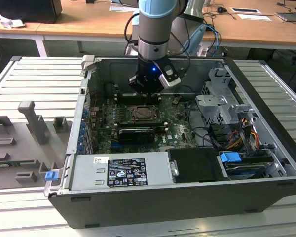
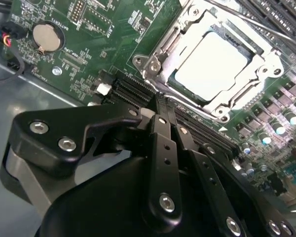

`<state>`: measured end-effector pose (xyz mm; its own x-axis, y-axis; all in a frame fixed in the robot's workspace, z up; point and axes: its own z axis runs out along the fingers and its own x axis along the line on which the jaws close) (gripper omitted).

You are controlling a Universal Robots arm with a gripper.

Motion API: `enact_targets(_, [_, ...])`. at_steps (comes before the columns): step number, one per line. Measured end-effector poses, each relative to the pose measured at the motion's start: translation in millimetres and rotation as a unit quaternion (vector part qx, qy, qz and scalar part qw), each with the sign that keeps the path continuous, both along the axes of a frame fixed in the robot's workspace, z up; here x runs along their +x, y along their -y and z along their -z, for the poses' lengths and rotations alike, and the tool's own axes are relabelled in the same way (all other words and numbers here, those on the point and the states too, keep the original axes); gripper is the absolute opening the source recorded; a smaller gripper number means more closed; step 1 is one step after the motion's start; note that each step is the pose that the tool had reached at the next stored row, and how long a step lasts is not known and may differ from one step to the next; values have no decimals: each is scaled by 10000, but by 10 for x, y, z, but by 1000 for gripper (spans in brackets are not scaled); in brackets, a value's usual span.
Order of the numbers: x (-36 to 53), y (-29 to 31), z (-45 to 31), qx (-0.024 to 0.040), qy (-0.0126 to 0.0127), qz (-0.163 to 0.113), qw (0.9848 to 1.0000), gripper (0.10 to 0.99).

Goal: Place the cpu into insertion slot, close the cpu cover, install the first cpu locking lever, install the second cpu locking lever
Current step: 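Install the first cpu locking lever, then install the second cpu locking lever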

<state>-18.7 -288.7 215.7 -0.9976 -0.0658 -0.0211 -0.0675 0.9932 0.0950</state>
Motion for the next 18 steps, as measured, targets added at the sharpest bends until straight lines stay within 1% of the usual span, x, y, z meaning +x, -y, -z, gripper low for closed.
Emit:
enact_targets(3, [0, 17, 0, -1, 0, 1, 10000, 106])
enact_targets(6, [0, 46, 1, -1, 0, 1, 10000, 106])
enact_targets(15, [-1, 94, 1, -1, 0, 2, 10000, 106])
enact_targets(18, [-1, 100, 1, -1, 0, 2, 10000, 106])
